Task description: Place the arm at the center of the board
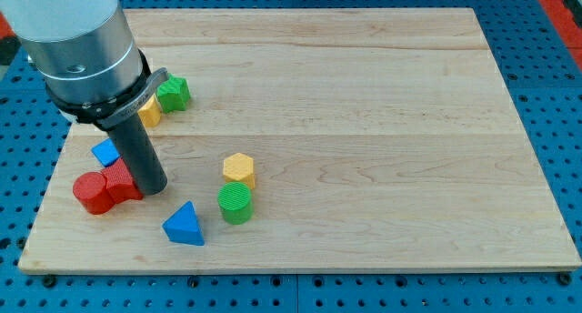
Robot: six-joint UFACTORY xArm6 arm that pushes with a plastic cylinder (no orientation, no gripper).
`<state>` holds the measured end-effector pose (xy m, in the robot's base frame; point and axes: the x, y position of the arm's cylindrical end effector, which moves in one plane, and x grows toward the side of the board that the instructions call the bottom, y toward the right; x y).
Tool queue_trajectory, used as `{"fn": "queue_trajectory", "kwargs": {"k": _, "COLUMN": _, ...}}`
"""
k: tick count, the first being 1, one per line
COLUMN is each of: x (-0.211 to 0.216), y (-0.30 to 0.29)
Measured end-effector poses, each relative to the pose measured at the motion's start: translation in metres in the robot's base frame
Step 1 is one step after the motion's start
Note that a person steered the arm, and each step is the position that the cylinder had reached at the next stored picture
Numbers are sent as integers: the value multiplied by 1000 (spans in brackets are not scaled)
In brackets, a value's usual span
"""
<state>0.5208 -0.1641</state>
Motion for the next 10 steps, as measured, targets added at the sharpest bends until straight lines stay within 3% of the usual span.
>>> {"fn": "queue_trajectory", "kwargs": {"k": 1, "x": 2, "y": 12}}
{"fn": "queue_trajectory", "kwargs": {"k": 2, "x": -17, "y": 6}}
{"fn": "queue_trajectory", "kwargs": {"k": 4, "x": -74, "y": 59}}
{"fn": "queue_trajectory", "kwargs": {"k": 8, "x": -81, "y": 114}}
{"fn": "queue_trajectory", "kwargs": {"k": 10, "x": -136, "y": 297}}
